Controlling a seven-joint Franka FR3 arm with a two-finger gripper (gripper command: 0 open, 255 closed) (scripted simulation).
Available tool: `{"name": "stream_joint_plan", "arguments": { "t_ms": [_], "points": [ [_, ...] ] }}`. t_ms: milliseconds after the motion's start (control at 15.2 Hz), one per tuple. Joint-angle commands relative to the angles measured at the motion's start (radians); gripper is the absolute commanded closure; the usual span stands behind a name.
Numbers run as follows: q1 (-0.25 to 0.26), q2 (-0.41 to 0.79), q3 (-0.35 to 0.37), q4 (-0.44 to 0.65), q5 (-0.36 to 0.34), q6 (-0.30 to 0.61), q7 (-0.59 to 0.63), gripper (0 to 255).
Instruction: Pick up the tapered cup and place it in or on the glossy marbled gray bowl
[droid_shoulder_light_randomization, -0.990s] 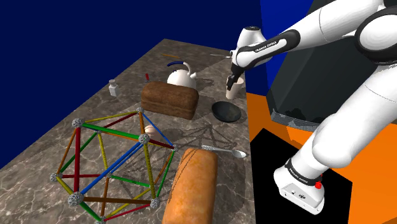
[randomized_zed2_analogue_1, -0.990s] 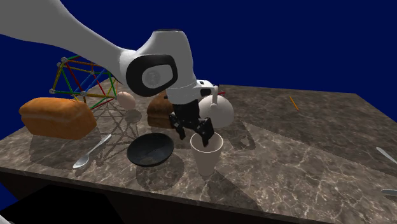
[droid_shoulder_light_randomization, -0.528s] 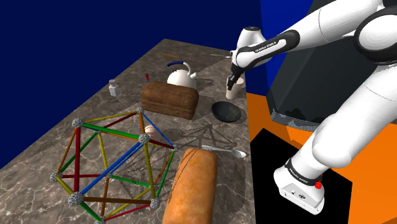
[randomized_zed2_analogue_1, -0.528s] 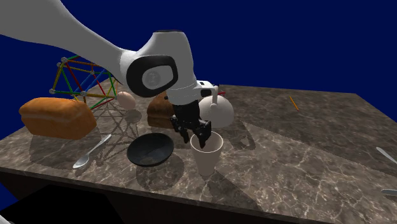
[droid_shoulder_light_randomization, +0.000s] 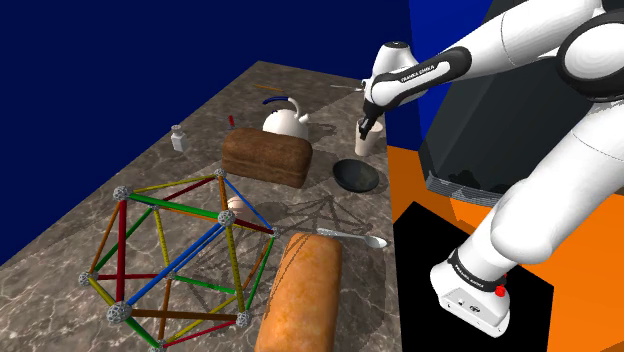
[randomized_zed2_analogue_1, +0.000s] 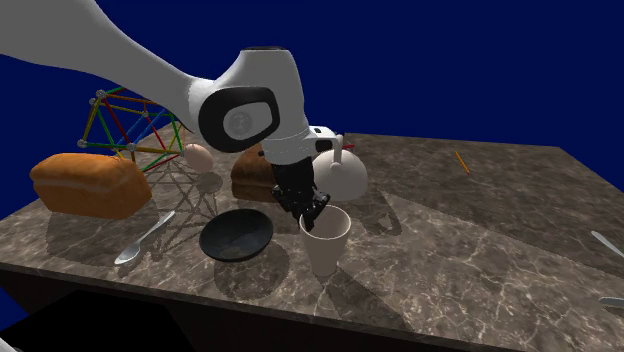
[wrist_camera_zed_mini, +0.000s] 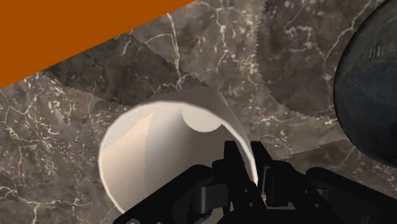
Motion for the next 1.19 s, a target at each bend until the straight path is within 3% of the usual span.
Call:
{"name": "stream_joint_plan", "arguments": {
  "t_ms": [0,1122],
  "points": [
    [0.0,0.001,0.0,-0.001,0.0,0.001,0.0,255],
    [0.005,-0.107,0.01,0.124,-0.008,-0.23,-0.009,255]
  ]
}}
